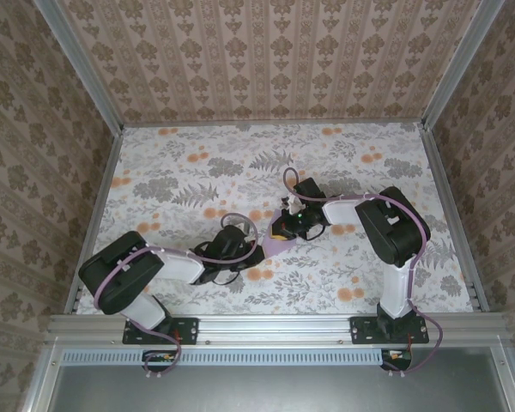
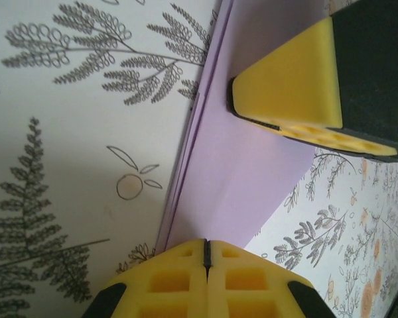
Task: Fold a paper plane with a square sheet of paper (pick it up from the middle)
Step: Fourth fold the wing at the center of the table, then turn over the paper at the center of the table.
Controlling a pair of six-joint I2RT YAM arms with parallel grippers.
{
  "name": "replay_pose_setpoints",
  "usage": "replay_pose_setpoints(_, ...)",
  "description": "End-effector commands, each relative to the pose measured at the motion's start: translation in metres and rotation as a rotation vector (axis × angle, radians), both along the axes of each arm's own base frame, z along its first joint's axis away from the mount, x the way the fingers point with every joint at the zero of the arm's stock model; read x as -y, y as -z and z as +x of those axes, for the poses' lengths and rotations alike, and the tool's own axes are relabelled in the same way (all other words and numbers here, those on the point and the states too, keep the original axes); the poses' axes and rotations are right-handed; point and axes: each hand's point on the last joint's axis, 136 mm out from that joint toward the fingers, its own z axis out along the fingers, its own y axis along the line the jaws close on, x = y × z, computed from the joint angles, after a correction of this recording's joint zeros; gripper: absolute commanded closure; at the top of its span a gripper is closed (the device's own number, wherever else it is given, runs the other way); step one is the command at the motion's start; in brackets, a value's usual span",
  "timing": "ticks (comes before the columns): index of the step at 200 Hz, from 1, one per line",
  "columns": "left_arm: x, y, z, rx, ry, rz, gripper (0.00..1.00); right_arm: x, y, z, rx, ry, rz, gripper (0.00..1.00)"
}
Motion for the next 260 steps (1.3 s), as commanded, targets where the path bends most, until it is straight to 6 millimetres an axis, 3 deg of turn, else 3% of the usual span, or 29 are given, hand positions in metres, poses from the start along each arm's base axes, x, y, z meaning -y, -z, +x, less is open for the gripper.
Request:
replay_pose_setpoints(1,-0.054,0.064,-0.061,-0.241,0.030,0.247,1.00,0.039,0.045,0.000,-0.065,0.084,-0.193,1.00)
replay_pose_setpoints(101,-0.060,0.064,-0.077,-0.234,0.007,0.240,1.00,0.039,0.039,0.001,-0.058,0.079,-0.185,1.00)
replay_pose_setpoints(140,-0.043,0.028,-0.062,-0.138,0.035,0.178,1.00,0.029,0.015,0.009,-0.016,0.061,-0.124,1.00)
replay_pose_setpoints(171,-0.028,-0.014,-0.039,-0.042,0.046,0.122,1.00,0.017,-0.028,0.020,0.066,0.053,-0.045,0.97)
replay_pose_setpoints(196,-0.026,-0.039,-0.017,0.014,0.030,0.089,0.88,0.015,-0.060,0.022,0.118,0.070,-0.005,0.87)
replay_pose_setpoints(214,-0.021,-0.053,-0.002,0.040,0.023,0.066,0.78,0.022,-0.072,0.022,0.146,0.109,-0.013,0.74)
replay_pose_setpoints(260,0.008,-0.068,0.028,0.065,0.080,0.054,0.66,0.054,-0.079,0.026,0.161,0.258,-0.048,0.48)
